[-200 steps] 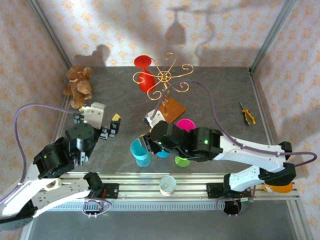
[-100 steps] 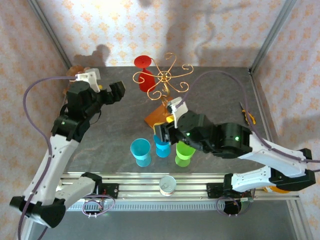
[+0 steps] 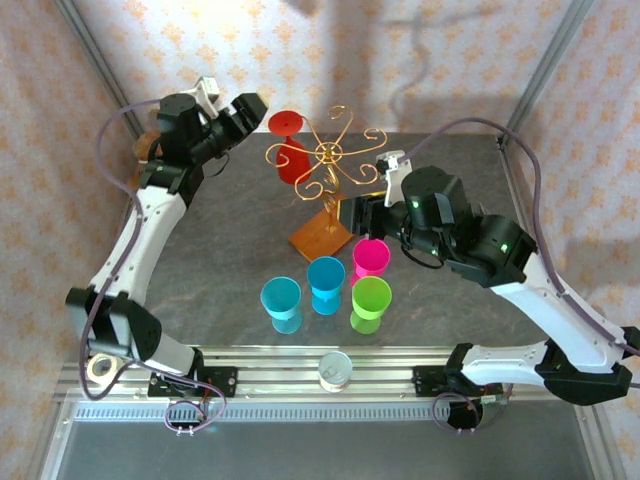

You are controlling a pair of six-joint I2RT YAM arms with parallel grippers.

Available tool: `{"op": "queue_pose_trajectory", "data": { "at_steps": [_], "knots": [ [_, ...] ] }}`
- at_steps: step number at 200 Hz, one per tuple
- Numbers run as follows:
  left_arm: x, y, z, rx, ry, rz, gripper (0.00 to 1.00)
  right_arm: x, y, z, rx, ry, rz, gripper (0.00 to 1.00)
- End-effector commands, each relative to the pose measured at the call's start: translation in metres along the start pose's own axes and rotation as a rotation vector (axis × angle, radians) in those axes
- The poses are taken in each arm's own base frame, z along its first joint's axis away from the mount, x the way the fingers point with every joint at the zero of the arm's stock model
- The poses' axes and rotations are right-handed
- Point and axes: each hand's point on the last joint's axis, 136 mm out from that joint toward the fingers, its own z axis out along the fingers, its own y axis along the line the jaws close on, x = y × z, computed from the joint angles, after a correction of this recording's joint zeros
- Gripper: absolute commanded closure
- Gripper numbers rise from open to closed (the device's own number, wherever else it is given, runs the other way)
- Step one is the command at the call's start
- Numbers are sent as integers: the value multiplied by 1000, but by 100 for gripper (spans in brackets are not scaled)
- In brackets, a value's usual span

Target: Take the wine glass off the wine glass rack

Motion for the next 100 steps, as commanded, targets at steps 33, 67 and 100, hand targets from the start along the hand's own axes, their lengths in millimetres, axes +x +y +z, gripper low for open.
{"op": "queue_pose_trajectory", "data": {
  "at_steps": [33,67,100],
  "knots": [
    [-13,-3,20,45,0,-56,41,-17,8,-6,-67,-17,5,47],
    [-10,4,25,29,7,-55,47,-19,6,-6,-65,-24,9,47],
    [-5,7,26,33,25,-71,59,-17,5,-3,-60,-22,20,47]
  ]
}}
